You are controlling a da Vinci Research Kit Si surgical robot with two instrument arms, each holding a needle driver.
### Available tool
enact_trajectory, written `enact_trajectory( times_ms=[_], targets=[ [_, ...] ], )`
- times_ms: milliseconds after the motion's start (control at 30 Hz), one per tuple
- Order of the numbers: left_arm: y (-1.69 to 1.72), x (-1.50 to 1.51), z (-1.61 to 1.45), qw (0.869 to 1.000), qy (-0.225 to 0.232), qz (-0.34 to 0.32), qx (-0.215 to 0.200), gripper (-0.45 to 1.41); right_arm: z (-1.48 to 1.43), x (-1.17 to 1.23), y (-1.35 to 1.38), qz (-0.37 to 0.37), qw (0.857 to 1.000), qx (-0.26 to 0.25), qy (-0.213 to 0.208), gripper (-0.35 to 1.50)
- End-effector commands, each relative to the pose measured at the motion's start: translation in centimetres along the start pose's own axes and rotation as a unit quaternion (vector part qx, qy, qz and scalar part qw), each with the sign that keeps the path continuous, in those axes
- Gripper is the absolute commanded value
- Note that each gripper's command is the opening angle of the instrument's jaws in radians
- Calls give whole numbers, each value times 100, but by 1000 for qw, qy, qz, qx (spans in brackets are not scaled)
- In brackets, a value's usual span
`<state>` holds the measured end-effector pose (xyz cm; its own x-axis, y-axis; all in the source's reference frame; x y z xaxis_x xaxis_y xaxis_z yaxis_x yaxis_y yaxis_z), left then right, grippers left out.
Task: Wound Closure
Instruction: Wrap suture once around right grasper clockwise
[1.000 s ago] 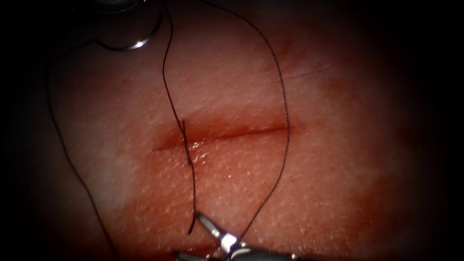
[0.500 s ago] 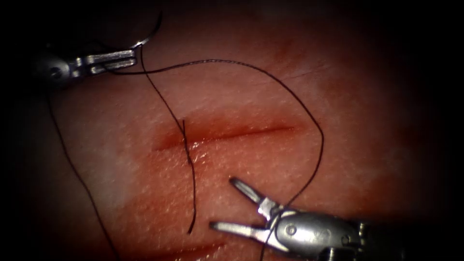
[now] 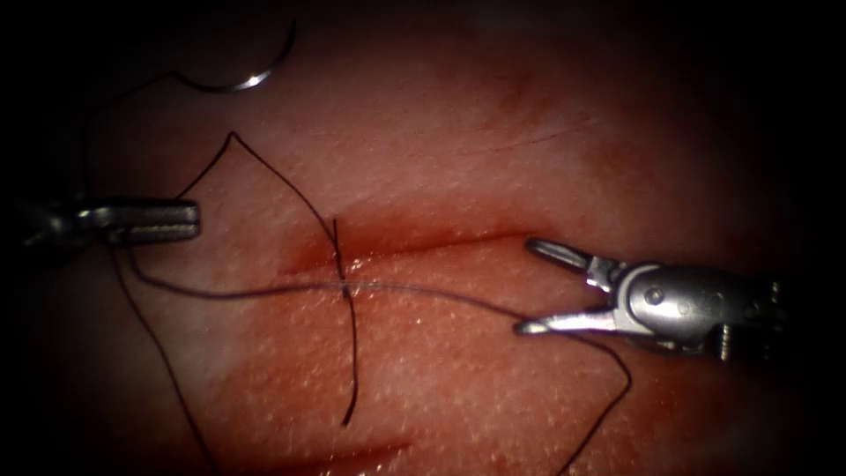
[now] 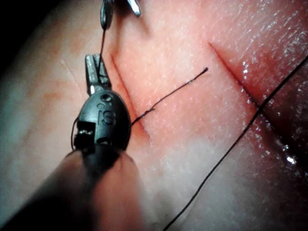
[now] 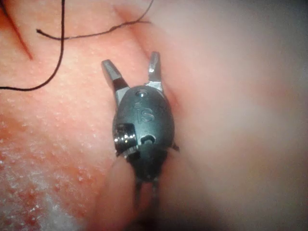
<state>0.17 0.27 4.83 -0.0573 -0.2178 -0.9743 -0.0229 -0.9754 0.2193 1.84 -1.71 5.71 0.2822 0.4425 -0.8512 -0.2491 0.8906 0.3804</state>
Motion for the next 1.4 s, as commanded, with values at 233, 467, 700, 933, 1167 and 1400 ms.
enact_trajectory(
  times_ms=[233, 467, 700, 933, 1167, 1400],
  targets=[
    [24, 1, 38, 999, -30, -18, 13, -45, 83, 21, -3, -45, 999, 19, -21, -23],
    [55, 2, 51, 998, -31, -59, 19, -45, 155, 22, -8, -22, 997, 66, -14, -35],
    [81, 1, 69, 994, -19, -104, 14, -45, 216, 16, 5, -1, 990, 138, 41, -35],
    [94, -15, 73, 988, 0, -151, 8, -45, 238, 27, 12, 61, 971, 169, 155, -35],
    [107, -48, 66, 982, 14, -191, 0, -45, 239, 41, 14, 122, 940, 226, 224, -35],
    [105, -89, 54, 978, 16, -208, -5, -45, 231, 49, 11, 142, 907, 289, 270, -35]
  ],
)
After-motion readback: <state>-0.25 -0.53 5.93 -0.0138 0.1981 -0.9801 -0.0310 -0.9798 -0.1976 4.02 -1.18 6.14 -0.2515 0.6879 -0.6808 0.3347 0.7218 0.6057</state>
